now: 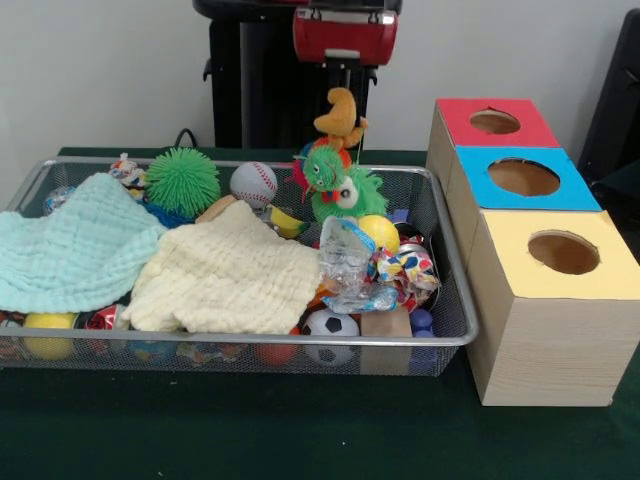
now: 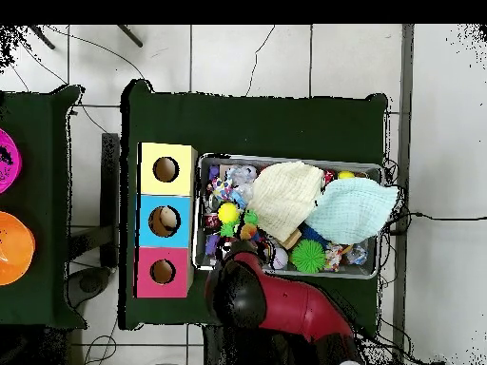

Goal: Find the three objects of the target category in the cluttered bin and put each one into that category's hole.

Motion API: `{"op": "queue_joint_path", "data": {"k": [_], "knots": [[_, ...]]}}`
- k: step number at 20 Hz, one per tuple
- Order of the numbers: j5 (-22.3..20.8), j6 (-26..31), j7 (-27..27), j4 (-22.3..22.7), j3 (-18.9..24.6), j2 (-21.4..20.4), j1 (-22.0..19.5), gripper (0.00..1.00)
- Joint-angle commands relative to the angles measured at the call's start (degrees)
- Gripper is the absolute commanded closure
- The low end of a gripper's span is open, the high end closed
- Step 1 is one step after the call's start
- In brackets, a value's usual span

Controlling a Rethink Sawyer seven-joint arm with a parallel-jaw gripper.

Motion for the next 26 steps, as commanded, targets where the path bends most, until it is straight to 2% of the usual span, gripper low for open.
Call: {"op": "queue_joint_path", "data": {"k": [1, 6, 10, 17, 19, 21, 22, 23, 26], "knots": [[4.1, 10.4, 6.5, 0.4, 5.9, -9.6, -1.5, 1.0], [4.8, 10.3, 5.7, 1.5, 7.6, -10.3, -3.3, 1.0], [4.9, 12.1, 5.2, 0.8, 7.0, -11.1, -2.9, 1.0], [4.2, 8.8, 5.0, 2.1, 8.8, -10.3, -5.1, 1.0], [3.4, 8.0, 5.0, 1.9, 8.8, -9.5, -5.5, 1.0], [2.2, 4.1, 4.9, 3.1, 11.4, -6.9, -8.1, 1.0], [1.6, 3.7, 5.4, 2.9, 10.3, -7.0, -7.3, 1.0], [1.4, 4.9, 5.5, 2.4, 9.1, -7.5, -6.4, 1.0], [2.2, 6.7, 4.2, 2.6, 11.3, -8.4, -8.5, 1.0]]}}
